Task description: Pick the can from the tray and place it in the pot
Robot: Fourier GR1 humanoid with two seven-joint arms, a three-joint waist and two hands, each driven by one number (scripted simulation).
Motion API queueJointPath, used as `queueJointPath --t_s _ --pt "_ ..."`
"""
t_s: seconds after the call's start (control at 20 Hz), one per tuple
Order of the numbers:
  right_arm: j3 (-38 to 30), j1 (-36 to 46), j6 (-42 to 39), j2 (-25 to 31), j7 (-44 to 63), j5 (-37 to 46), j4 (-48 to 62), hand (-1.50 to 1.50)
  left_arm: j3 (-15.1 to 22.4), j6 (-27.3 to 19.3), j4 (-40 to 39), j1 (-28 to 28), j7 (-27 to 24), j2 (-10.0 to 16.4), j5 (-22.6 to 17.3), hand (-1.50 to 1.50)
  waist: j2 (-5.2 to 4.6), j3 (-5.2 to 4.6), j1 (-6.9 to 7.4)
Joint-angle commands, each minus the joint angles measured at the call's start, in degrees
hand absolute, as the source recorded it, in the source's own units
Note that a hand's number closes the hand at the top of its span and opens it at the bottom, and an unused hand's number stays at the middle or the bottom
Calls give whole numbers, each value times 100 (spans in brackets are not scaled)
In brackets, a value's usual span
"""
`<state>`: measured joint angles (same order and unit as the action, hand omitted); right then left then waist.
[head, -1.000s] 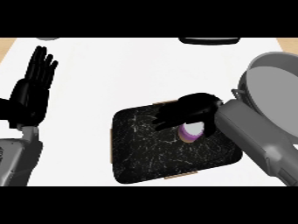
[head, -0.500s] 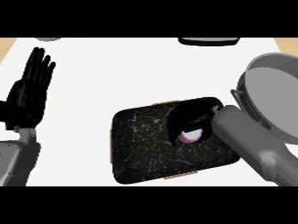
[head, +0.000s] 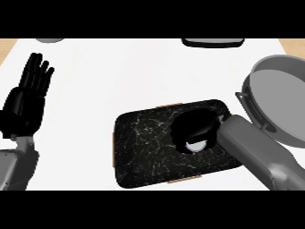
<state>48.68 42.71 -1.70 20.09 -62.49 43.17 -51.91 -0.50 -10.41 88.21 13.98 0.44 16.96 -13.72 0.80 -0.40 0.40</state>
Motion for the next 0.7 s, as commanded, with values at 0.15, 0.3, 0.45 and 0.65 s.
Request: queueJointPath --t_s 0.15,0.3,0.45,0.65 --pt "-825 6 94 28 -559 -317 -121 150 -200 169 -61 207 202 147 -30 0 -90 41 -9" --pt "-1872 162 327 -210 2571 -640 876 150 -91 101 62 124 147 88 -18 0 -128 36 -39" --pt "-2482 172 607 52 3629 -840 1307 150 -135 12 34 53 74 51 14 0 -158 5 -255" --pt "-3236 536 1382 -24 5288 -1008 1671 150 -105 26 5 19 94 24 6 0 -129 -5 -168"
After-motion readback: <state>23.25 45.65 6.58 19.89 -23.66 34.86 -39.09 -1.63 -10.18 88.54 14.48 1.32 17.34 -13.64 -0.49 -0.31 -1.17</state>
